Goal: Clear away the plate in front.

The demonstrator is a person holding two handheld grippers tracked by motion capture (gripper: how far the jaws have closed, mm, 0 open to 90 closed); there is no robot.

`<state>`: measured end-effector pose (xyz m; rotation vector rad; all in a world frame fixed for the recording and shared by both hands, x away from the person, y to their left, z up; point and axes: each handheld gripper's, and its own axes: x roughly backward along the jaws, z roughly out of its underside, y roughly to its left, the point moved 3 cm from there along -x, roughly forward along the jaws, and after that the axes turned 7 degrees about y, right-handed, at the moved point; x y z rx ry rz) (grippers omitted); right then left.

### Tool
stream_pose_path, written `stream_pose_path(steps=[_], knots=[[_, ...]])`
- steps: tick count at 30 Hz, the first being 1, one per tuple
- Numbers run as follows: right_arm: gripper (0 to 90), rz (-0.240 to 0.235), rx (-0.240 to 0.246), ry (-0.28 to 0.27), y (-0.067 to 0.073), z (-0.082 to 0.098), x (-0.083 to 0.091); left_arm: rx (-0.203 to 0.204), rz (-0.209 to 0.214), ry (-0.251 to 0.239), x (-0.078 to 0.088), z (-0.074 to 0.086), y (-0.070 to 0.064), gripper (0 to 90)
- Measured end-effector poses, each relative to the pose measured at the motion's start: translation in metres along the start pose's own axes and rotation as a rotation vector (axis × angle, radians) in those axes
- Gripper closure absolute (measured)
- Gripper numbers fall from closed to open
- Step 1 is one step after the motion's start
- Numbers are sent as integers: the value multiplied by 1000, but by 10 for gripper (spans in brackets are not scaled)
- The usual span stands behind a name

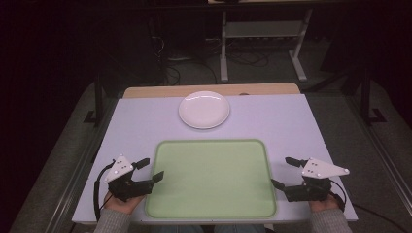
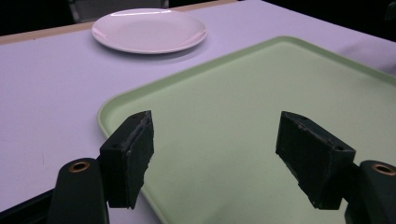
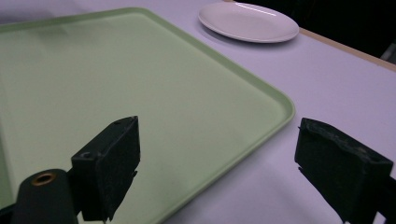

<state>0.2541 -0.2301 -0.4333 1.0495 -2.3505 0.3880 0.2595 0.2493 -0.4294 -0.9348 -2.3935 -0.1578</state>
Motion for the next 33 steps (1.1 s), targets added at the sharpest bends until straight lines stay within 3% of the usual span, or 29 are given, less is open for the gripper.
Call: stream_pose_path(steps=[5, 11, 16, 21, 25, 27, 33], knots=[[135, -5, 0, 1, -1, 1, 0, -3, -3, 8, -1, 0, 0, 275], [135, 6, -13, -5, -4, 2, 1, 31, 35, -8, 0, -1, -1, 275], [135, 10, -15, -5, -3, 2, 1, 13, 13, -11, 2, -2, -5, 270], [135, 13, -11, 0, -3, 2, 0, 23, 41, -23, 1, -8, -9, 271], [135, 15, -8, 6, -2, 2, -1, 41, 63, -2, -1, -14, -8, 272], [135, 13, -5, 5, -2, 2, -1, 37, 49, 2, -1, -16, -7, 272], [135, 14, -2, -5, -2, 2, 1, 57, 62, 12, -1, -28, -2, 279]])
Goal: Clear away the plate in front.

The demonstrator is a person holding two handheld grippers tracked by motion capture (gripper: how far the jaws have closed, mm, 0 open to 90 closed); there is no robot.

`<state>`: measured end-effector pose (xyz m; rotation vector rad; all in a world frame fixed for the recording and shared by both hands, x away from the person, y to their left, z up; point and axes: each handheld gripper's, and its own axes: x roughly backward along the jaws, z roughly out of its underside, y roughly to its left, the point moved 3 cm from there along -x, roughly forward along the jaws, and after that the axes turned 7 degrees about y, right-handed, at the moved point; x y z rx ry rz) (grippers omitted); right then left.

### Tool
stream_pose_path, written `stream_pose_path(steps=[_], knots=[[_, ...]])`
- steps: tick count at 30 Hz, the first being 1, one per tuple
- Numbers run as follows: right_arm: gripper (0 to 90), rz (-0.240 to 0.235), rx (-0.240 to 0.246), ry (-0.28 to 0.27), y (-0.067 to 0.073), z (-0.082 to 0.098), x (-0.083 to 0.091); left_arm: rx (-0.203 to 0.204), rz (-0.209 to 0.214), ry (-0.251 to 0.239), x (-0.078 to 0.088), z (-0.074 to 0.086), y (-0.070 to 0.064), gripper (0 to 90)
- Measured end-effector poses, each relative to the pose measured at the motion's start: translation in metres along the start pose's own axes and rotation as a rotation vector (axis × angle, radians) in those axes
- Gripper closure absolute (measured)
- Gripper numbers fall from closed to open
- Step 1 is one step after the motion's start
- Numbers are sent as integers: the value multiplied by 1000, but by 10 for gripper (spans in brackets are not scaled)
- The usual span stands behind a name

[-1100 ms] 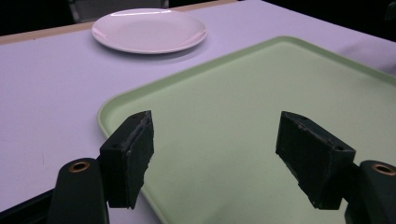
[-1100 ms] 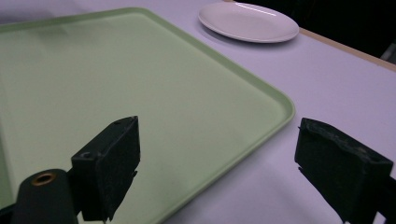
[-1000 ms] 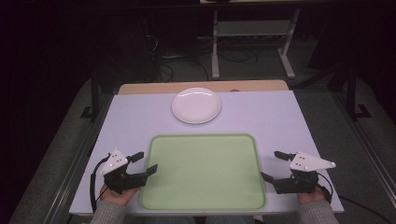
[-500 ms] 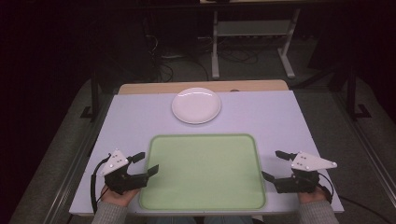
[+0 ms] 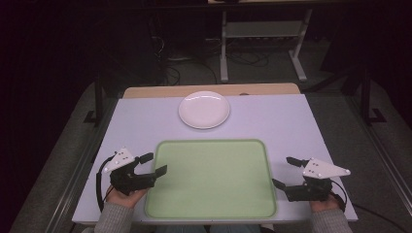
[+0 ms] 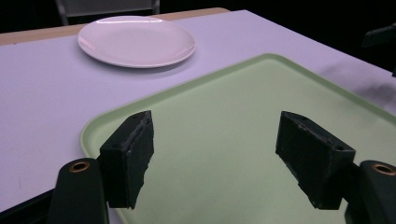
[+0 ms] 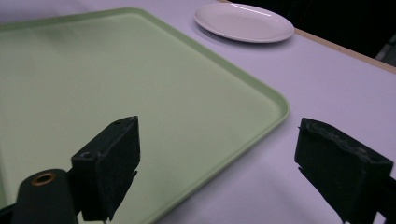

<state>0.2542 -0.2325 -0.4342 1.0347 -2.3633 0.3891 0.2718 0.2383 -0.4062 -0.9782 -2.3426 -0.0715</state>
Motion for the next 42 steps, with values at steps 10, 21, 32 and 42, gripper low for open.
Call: stream_pose_path(steps=[10, 21, 32, 42], knots=[[135, -4, 7, 0, 3, -1, 0, 60, 19, 5, -7, -18, 9, 278], [135, 5, -2, 2, 2, -1, 0, 31, 6, 52, -30, -41, 13, 260], [135, -2, -5, 11, 2, 0, -1, 94, 10, 59, -55, -75, 24, 254], [135, 7, -13, 6, 1, 1, 1, 166, 13, 82, -79, -97, 48, 256]])
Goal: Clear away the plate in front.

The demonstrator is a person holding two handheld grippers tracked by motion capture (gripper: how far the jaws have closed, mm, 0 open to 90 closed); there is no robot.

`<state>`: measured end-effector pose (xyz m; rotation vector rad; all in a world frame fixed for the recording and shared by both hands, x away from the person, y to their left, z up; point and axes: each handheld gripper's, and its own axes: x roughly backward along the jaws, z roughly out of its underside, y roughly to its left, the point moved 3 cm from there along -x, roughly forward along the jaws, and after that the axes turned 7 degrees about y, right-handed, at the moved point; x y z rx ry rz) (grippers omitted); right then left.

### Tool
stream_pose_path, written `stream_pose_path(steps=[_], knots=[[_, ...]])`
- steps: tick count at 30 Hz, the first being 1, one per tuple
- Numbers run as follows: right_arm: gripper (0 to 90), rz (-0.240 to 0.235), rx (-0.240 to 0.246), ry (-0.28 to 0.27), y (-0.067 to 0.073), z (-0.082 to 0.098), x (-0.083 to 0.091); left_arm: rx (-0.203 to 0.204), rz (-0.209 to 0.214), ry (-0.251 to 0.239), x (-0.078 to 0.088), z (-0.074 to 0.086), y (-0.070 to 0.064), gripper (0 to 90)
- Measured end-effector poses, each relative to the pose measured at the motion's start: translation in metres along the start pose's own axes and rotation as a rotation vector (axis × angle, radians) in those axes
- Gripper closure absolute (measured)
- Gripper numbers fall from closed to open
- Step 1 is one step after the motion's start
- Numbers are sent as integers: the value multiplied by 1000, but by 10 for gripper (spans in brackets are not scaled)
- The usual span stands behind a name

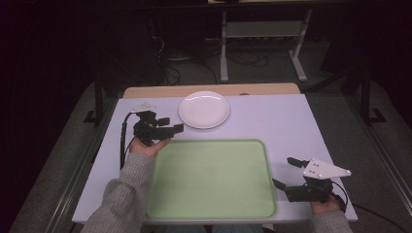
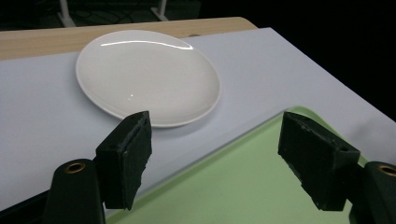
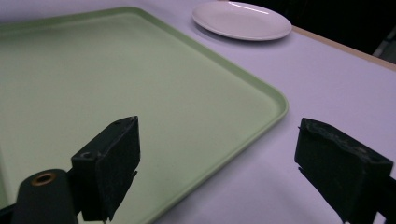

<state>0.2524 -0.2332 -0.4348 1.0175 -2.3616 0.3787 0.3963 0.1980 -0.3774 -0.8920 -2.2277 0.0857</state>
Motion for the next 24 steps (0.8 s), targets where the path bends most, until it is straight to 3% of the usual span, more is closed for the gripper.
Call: stream_pose_path(steps=[5, 10, 13, 14, 16, 20, 21, 22, 24], knots=[[135, 2, 3, -8, 1, 1, 3, 54, -11, -23, -9, -15, 10, 256], [135, 1, 0, 0, 0, 0, 1, 90, -12, 3, -20, -26, 18, 261], [135, -3, 5, 3, 1, 0, 1, 151, -23, -4, -27, -31, 27, 246], [135, -3, 10, -5, 1, 0, 3, 194, -19, -15, -31, -33, 33, 248], [135, -1, 9, -6, 1, 0, 3, 205, -22, -16, -34, -34, 36, 250], [135, -4, 3, -1, 0, 0, 1, 247, -21, 30, -50, -34, 45, 265], [135, -5, 8, 6, 0, 1, 1, 288, -13, 48, -58, -34, 51, 283], [135, -5, 8, 6, 0, 1, 1, 288, -13, 48, -58, -34, 51, 293], [135, -4, 8, 5, 0, 1, 2, 331, -12, 65, -65, -33, 56, 305]])
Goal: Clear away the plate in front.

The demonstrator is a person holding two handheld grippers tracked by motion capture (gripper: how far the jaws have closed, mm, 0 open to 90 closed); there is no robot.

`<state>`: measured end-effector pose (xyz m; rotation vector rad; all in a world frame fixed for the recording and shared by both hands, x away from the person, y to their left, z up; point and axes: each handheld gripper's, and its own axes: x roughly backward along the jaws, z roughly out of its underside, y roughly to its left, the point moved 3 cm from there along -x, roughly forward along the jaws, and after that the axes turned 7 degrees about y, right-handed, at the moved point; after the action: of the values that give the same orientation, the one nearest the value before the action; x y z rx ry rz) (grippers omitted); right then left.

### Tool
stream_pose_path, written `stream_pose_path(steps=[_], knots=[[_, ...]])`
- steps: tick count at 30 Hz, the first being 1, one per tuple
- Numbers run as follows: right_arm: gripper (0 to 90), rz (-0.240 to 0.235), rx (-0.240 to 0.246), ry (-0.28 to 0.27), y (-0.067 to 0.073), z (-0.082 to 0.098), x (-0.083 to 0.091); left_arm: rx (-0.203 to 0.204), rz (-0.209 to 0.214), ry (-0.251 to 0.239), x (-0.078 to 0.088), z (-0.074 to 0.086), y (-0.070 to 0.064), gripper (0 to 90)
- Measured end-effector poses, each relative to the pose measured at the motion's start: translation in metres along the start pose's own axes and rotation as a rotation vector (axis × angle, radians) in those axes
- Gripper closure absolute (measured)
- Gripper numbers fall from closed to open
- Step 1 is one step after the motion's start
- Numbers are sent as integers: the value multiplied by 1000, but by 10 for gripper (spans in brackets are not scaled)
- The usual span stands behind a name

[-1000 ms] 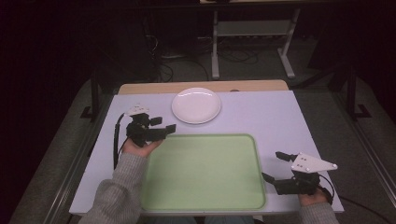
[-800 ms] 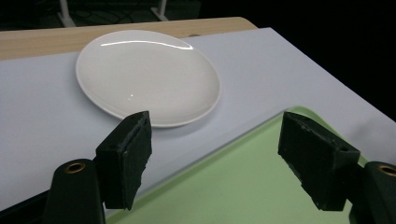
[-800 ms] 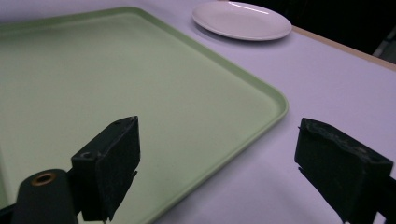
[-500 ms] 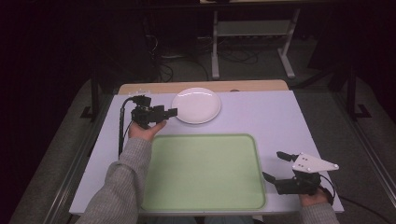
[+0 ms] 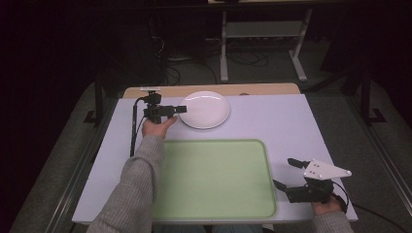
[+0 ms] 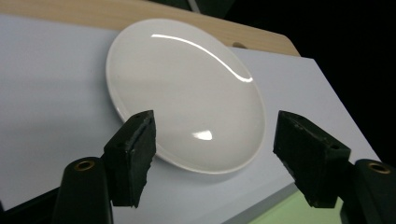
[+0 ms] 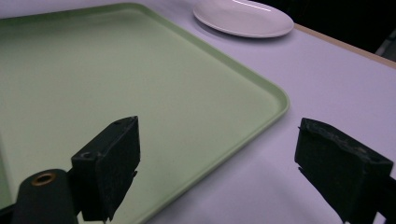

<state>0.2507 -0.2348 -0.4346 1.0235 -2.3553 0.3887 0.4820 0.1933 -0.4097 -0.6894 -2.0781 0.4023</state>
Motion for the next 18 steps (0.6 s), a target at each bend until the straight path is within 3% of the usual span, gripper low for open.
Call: stream_pose_path(steps=[10, 14, 18], knots=[[135, -3, 6, -6, 0, -1, 0, 215, 1, 64, -29, 5, 27, 344], [135, -1, 1, -5, -1, -1, 1, 259, -16, 84, -40, 8, 32, 372], [135, 0, 3, -6, -1, -1, 1, 339, -37, 98, -48, 12, 38, 375]])
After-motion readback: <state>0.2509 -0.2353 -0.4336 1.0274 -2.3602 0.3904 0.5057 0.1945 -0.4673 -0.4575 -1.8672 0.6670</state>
